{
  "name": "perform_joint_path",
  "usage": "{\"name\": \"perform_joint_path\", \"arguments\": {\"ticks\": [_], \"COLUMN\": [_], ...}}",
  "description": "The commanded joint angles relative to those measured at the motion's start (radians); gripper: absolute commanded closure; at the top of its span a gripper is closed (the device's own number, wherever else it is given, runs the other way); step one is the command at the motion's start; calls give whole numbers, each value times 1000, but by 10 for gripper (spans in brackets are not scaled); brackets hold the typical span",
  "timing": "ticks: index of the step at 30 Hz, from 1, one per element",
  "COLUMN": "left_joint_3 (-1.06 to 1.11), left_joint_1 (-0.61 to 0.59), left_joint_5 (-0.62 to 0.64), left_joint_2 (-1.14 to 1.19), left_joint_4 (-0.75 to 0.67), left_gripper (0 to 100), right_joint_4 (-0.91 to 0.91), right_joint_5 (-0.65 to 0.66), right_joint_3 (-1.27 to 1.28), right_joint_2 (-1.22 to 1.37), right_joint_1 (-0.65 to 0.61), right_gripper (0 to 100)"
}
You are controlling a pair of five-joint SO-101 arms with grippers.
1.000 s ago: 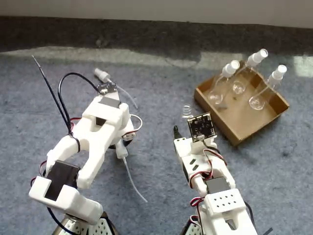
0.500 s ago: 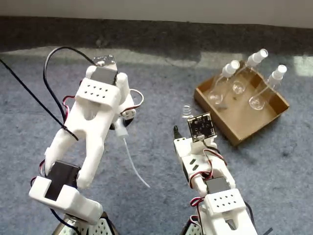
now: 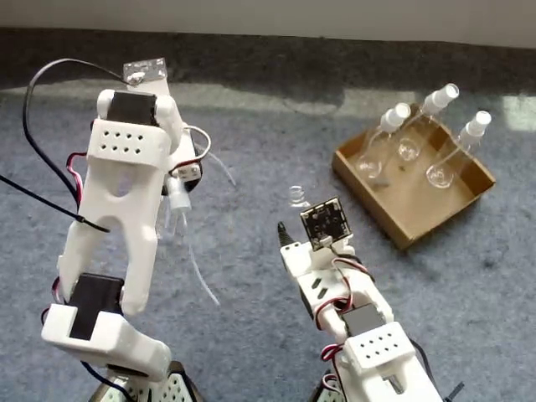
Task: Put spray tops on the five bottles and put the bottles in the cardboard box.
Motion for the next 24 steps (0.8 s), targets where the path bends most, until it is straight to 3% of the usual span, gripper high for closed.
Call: {"name": "perform_joint_path", "arguments": {"ticks": [1,5,18,24], "left_joint_3": [-45,-13,186,186], "left_joint_1": [-35,-25,-15,-15], "left_joint_5": [-69,-69,-71,-72], "left_joint_2": [-16,-87,-398,-481], "left_joint_4": [11,11,-32,-29], "left_gripper": [995,995,993,995], "right_joint_4": [-30,-30,107,101], "right_joint_5": [-6,-6,-6,-6], "right_joint_3": [-15,-15,116,180], "right_joint_2": [-25,-77,-665,-676], "right_joint_1": [-19,-16,-18,-21], "right_gripper": [878,878,881,881]}}
